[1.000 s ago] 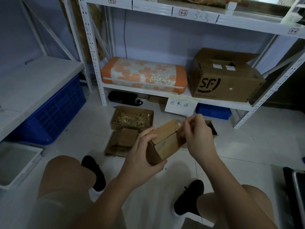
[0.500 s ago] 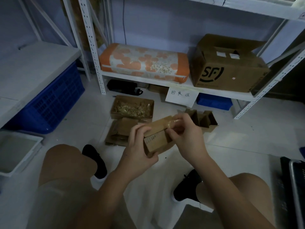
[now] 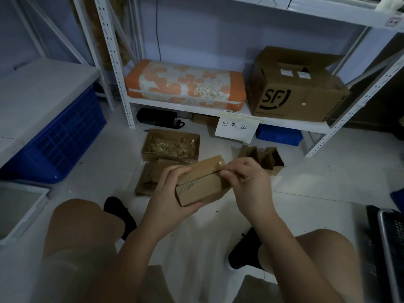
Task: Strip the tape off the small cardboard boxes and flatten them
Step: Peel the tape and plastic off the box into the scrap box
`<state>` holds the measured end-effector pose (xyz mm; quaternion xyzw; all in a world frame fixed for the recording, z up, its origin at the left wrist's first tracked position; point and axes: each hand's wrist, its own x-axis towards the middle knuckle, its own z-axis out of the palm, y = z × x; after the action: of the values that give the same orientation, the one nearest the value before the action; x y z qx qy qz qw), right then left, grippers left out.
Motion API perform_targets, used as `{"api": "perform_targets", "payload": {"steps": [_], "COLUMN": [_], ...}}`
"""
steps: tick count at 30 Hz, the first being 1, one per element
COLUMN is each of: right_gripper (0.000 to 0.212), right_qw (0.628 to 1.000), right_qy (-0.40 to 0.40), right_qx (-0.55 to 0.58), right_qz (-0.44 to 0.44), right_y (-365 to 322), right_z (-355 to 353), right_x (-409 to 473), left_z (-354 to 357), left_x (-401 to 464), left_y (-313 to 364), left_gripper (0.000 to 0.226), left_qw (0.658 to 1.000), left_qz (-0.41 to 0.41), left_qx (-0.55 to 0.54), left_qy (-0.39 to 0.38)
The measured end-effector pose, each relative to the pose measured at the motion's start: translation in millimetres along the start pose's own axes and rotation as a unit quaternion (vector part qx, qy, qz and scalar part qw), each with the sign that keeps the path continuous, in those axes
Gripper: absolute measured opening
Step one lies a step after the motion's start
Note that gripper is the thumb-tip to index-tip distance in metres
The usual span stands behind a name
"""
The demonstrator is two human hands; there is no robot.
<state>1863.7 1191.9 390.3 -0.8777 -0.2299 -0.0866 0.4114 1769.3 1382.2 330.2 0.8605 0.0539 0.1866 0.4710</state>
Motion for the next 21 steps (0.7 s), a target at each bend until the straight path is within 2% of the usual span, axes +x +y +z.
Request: {"api": "perform_targets", "payload": {"steps": [3,6,8,14,19,21], "right_gripper": [0.025,0.031,0.032,0.006,0.01,0.01], "right_qw": [1.0,0.992,0.992,0.996,0.981,0.969], "right_qy": [-0.005,0.027,0.006,-0.021,0.065,0.108], "right_qx": [0.01,0.085,0.056,-0.004,0.056,0.126], "right_qz": [-0.015,0.091,0.112,0.082,0.172,0.184], "right_y": [-3,-5,-1,0,0,-3], "right_z": [6,2,2,18,10,4], "right_x": [-5,-4,-3,-5,2,5], "left_z": [1,1,-1,3,0,0], "left_x": [0,0,2,2,0,1], "left_y": [-2,-1,-1,-3,-8,-13], "left_gripper": [0.087,0.087,0.087,0.084,0.083,0.085], "left_qw": [1.0,1.0,0.999,1.0,1.0,1.0], "left_qz": [0.007,0.01,0.011,0.021,0.01,-0.008], "left_qx": [-0.004,-0.018,-0.023,0.014,-0.006,-0.024], "left_qy": [0.006,0.013,0.019,0.005,-0.005,-0.005]}}
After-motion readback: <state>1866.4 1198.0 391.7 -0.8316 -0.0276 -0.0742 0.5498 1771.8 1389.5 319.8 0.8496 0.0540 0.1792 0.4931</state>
